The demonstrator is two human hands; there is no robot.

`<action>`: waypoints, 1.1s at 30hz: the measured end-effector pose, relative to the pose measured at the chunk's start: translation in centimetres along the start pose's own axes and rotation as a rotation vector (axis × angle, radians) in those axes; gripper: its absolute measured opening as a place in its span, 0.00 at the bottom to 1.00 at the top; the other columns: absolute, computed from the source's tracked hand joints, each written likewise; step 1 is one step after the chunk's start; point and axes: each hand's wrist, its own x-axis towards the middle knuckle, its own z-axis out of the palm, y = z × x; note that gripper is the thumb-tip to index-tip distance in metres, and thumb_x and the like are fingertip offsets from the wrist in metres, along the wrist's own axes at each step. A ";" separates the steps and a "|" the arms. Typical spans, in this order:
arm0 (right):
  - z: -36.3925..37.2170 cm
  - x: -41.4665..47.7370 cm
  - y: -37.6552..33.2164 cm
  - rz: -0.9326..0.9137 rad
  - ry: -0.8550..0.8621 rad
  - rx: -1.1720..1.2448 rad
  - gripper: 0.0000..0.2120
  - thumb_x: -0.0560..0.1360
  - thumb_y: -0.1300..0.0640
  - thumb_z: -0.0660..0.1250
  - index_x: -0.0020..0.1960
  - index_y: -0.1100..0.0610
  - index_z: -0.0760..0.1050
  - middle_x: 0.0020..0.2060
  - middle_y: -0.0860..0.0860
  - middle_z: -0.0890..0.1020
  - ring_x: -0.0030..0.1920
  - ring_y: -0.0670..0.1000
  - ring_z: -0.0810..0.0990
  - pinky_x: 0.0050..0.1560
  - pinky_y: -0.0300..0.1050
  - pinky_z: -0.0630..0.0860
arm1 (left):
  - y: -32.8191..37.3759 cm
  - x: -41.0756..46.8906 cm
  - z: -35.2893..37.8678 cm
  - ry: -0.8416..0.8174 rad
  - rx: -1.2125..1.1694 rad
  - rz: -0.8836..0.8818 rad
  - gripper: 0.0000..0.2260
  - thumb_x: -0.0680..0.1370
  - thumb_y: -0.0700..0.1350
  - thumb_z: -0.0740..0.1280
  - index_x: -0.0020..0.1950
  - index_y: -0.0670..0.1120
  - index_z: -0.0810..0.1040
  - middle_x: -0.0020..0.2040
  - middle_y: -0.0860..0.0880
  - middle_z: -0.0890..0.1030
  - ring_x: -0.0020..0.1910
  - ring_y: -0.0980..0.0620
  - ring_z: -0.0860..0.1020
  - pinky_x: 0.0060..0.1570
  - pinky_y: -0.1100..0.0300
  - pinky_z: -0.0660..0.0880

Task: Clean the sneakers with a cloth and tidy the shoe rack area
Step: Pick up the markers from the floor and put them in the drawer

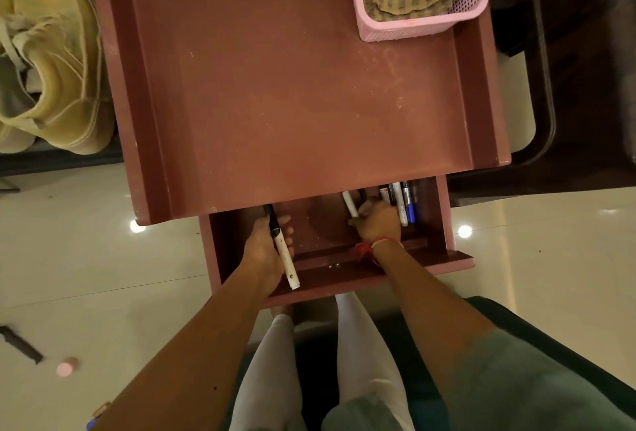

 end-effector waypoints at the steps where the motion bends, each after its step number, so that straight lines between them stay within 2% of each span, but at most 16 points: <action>1: 0.1 0.4 0.1 -0.003 0.013 -0.050 0.12 0.65 0.58 0.76 0.44 0.61 0.77 0.45 0.57 0.82 0.47 0.57 0.80 0.43 0.44 0.73 | 0.1 0.0 -0.1 -0.004 -0.025 -0.003 0.18 0.82 0.49 0.54 0.47 0.43 0.80 0.36 0.49 0.75 0.33 0.55 0.69 0.37 0.60 0.69; 7: -0.7 1.8 0.7 0.041 0.079 -0.120 0.14 0.68 0.54 0.74 0.46 0.63 0.77 0.45 0.59 0.82 0.49 0.58 0.80 0.42 0.44 0.72 | 0.4 0.4 -0.2 -0.012 -0.030 0.017 0.15 0.83 0.45 0.55 0.47 0.43 0.79 0.37 0.49 0.74 0.34 0.55 0.69 0.36 0.61 0.69; 12: -2.1 1.7 1.3 0.078 0.079 -0.056 0.12 0.68 0.54 0.74 0.40 0.62 0.75 0.42 0.59 0.82 0.44 0.57 0.79 0.39 0.40 0.67 | 0.2 0.3 0.0 -0.025 -0.015 0.020 0.11 0.82 0.44 0.58 0.47 0.44 0.79 0.39 0.49 0.75 0.37 0.54 0.73 0.41 0.60 0.73; 14: -2.3 1.5 1.4 0.103 0.047 0.035 0.16 0.67 0.51 0.75 0.34 0.60 0.72 0.37 0.57 0.80 0.39 0.55 0.77 0.37 0.41 0.66 | 0.2 0.2 0.2 -0.038 0.000 0.041 0.09 0.82 0.43 0.59 0.47 0.45 0.78 0.44 0.50 0.77 0.41 0.53 0.75 0.45 0.58 0.74; 17: -2.1 0.3 0.9 0.139 0.053 0.301 0.18 0.62 0.44 0.76 0.30 0.54 0.73 0.30 0.54 0.79 0.35 0.56 0.78 0.39 0.50 0.76 | 0.2 0.3 0.4 -0.071 0.032 0.059 0.06 0.81 0.42 0.61 0.49 0.47 0.78 0.52 0.51 0.79 0.47 0.53 0.77 0.51 0.55 0.75; 18: -1.9 -0.6 0.5 0.121 0.009 0.361 0.16 0.62 0.43 0.76 0.33 0.53 0.75 0.32 0.52 0.80 0.36 0.55 0.78 0.41 0.51 0.77 | 0.2 0.4 0.4 -0.082 0.049 0.060 0.06 0.81 0.42 0.62 0.51 0.46 0.78 0.53 0.50 0.79 0.48 0.53 0.77 0.50 0.55 0.74; 21: -1.2 -4.4 -1.8 -0.004 -0.345 0.370 0.15 0.66 0.48 0.75 0.47 0.54 0.79 0.43 0.48 0.82 0.45 0.46 0.80 0.49 0.42 0.77 | 0.3 0.3 0.9 -0.103 0.120 0.059 0.09 0.80 0.44 0.63 0.57 0.43 0.78 0.49 0.51 0.79 0.46 0.54 0.77 0.43 0.59 0.73; 23: -0.5 -6.4 -3.1 -0.050 -0.440 0.411 0.16 0.66 0.53 0.76 0.50 0.57 0.80 0.46 0.51 0.83 0.47 0.48 0.81 0.49 0.41 0.77 | 0.3 0.2 1.2 -0.121 0.206 0.079 0.07 0.80 0.46 0.64 0.53 0.44 0.79 0.47 0.51 0.80 0.48 0.50 0.78 0.48 0.56 0.74; 27: 0.8 -6.4 -3.4 -0.077 -0.381 0.390 0.07 0.67 0.59 0.75 0.44 0.59 0.81 0.40 0.53 0.84 0.41 0.49 0.82 0.42 0.40 0.79 | 0.1 0.3 1.5 -0.119 0.290 0.113 0.03 0.77 0.46 0.68 0.47 0.47 0.80 0.47 0.48 0.82 0.52 0.46 0.79 0.52 0.50 0.76; 30: 0.9 -4.6 -2.5 -0.030 -0.274 0.388 0.07 0.67 0.60 0.75 0.44 0.58 0.81 0.41 0.53 0.84 0.42 0.51 0.83 0.48 0.48 0.80 | 0.3 0.6 1.5 -0.068 0.333 0.130 0.08 0.74 0.50 0.71 0.53 0.52 0.80 0.58 0.50 0.81 0.61 0.48 0.76 0.66 0.44 0.68; 32: 0.8 -2.8 -1.7 -0.030 -0.138 0.260 0.09 0.67 0.58 0.74 0.47 0.60 0.81 0.43 0.54 0.84 0.44 0.52 0.81 0.48 0.44 0.77 | 0.6 0.6 1.3 -0.054 0.329 0.107 0.07 0.76 0.52 0.69 0.53 0.55 0.79 0.62 0.52 0.79 0.63 0.51 0.74 0.69 0.46 0.65; 33: 0.6 -2.0 -1.3 -0.023 -0.073 0.207 0.09 0.67 0.58 0.74 0.47 0.60 0.81 0.43 0.54 0.84 0.44 0.53 0.81 0.46 0.41 0.75 | 0.6 0.6 1.0 -0.062 0.292 0.091 0.08 0.78 0.52 0.66 0.56 0.54 0.78 0.64 0.52 0.78 0.63 0.52 0.74 0.68 0.48 0.65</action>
